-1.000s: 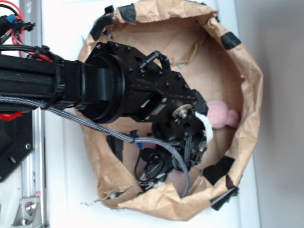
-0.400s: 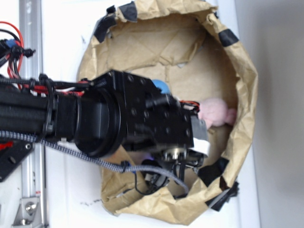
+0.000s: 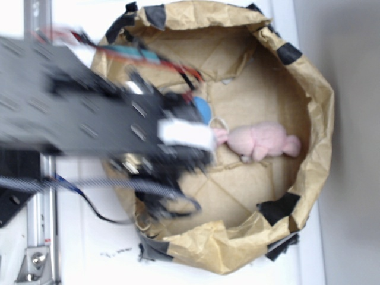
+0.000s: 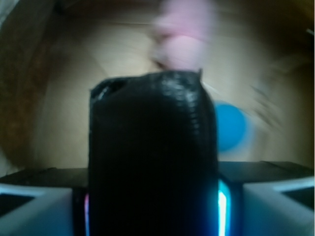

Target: Grab the black box.

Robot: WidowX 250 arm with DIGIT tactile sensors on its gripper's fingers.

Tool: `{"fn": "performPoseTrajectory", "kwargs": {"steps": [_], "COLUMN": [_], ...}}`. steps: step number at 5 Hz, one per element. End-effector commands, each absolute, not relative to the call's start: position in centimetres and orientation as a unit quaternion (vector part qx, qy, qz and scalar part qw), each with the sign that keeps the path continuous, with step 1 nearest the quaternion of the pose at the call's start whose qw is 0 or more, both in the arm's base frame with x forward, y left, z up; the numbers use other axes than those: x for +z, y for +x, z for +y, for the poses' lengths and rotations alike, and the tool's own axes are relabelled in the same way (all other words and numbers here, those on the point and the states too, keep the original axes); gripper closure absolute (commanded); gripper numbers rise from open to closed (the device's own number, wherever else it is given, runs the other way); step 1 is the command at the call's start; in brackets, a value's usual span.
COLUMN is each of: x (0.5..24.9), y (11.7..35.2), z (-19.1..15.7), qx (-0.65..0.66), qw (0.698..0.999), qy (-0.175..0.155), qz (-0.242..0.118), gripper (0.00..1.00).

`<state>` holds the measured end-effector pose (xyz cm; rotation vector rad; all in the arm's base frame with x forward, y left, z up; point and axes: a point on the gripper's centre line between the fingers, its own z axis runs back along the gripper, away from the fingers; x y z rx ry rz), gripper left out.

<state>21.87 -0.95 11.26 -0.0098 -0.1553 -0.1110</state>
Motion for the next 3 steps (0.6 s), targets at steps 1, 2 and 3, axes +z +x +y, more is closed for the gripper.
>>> {"fn": "performPoseTrajectory", "kwargs": {"steps": [1,2,3], "x": [17.2,16.8,16.2], "y": [23.4,24.5,24.6], "z": [-0.3,-1.2,-0.5], "qx": [0.015,0.036,0.04], "qw": [0.995,0.996,0.996], "qy": [-0.011,0.025,0.021], "qz": [-0.102,-0.081,-0.081], "gripper": [1.0,1.0,1.0]}}
